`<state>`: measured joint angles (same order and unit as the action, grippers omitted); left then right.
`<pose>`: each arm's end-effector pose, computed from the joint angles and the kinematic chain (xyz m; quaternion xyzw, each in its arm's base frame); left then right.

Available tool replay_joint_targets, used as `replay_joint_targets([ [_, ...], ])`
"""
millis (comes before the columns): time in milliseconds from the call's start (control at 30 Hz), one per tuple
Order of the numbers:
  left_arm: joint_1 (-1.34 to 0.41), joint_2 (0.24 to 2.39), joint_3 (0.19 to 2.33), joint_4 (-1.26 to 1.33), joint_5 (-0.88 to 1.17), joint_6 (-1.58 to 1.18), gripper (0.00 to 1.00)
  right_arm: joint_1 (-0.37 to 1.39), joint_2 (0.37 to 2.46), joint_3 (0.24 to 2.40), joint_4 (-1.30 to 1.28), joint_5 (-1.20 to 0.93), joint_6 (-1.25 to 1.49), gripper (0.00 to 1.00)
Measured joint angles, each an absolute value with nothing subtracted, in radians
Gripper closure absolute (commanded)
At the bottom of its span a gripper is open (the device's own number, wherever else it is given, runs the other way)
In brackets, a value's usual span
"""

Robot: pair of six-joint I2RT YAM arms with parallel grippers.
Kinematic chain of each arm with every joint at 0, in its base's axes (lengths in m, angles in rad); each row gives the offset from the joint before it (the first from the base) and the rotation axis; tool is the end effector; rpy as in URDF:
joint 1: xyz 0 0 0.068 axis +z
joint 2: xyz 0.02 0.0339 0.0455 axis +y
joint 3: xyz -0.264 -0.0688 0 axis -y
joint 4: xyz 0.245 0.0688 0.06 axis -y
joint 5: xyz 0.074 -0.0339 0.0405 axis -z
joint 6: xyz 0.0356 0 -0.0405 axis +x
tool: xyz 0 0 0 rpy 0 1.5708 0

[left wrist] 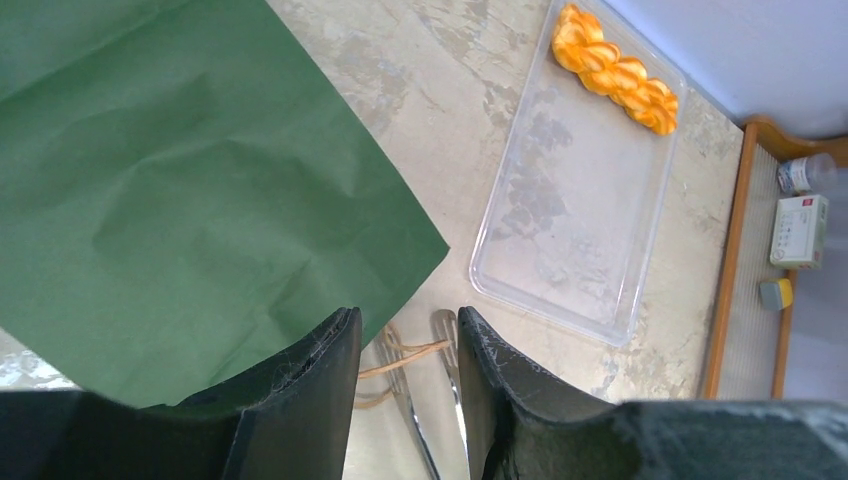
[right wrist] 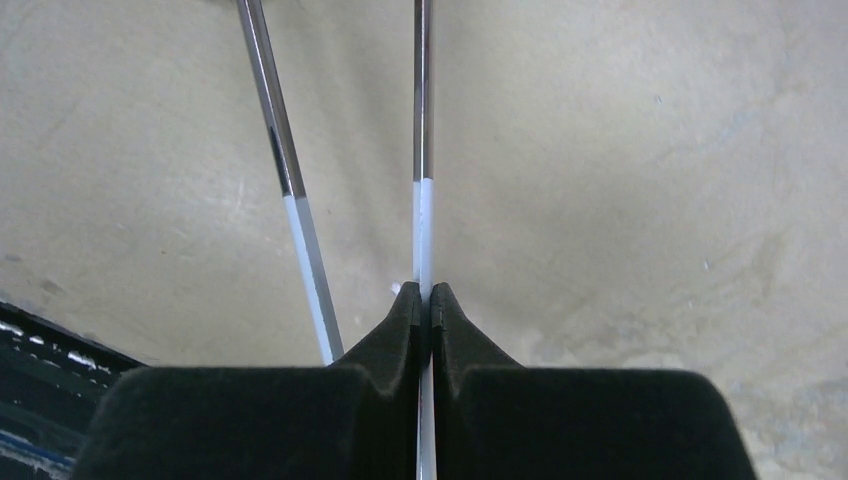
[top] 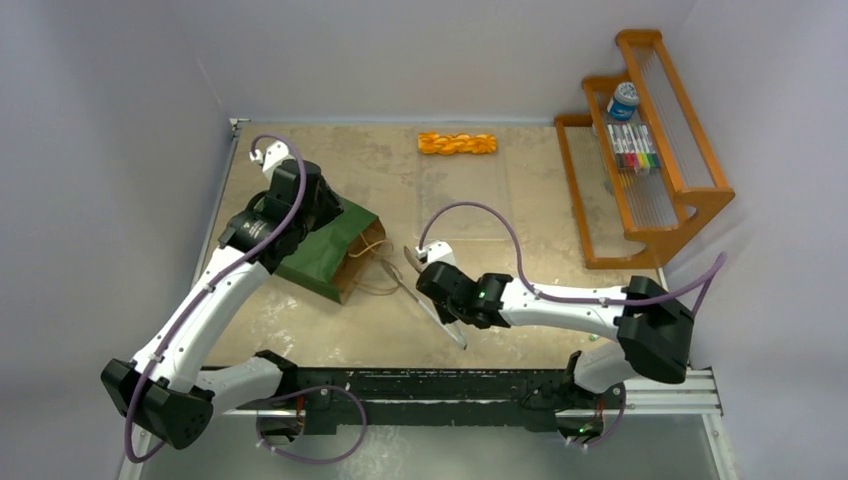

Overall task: Take the fake bread out of the paper bag
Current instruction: Pick up the clamp at the center of the board.

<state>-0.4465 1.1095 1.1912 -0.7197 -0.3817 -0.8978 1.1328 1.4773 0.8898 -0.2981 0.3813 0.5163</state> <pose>0.2112 -0.0864 0.3659 -0.2794 0.8357 -0.1423 0.4510 0.1393 0.2663 0.2076 -0.2199 0.9005 0.1210 0.3550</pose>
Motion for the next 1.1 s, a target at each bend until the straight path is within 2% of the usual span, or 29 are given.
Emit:
replay_joint_targets([
  [333,-0.467,1.165,1.189,-0.64,-0.3,-0.896,0.59,1.139,1.345,0.893,-0.486,0.493,0.691,1.0],
  [467,-0.484,1.205,1.188,-0.595,-0.238,-0.896,0.54,1.139,1.346,0.956,-0.545,0.557,0.722,1.0],
  [733,-0.535,1.362,1.24,-0.566,-0.122,-0.886,0.53,1.147,1.369,1.104,-0.583,0.647,0.717,1.0],
  [1100,-0.592,1.462,1.349,-0.569,-0.089,-0.87,0.53,1.173,1.454,1.22,-0.601,0.717,0.661,1.0],
])
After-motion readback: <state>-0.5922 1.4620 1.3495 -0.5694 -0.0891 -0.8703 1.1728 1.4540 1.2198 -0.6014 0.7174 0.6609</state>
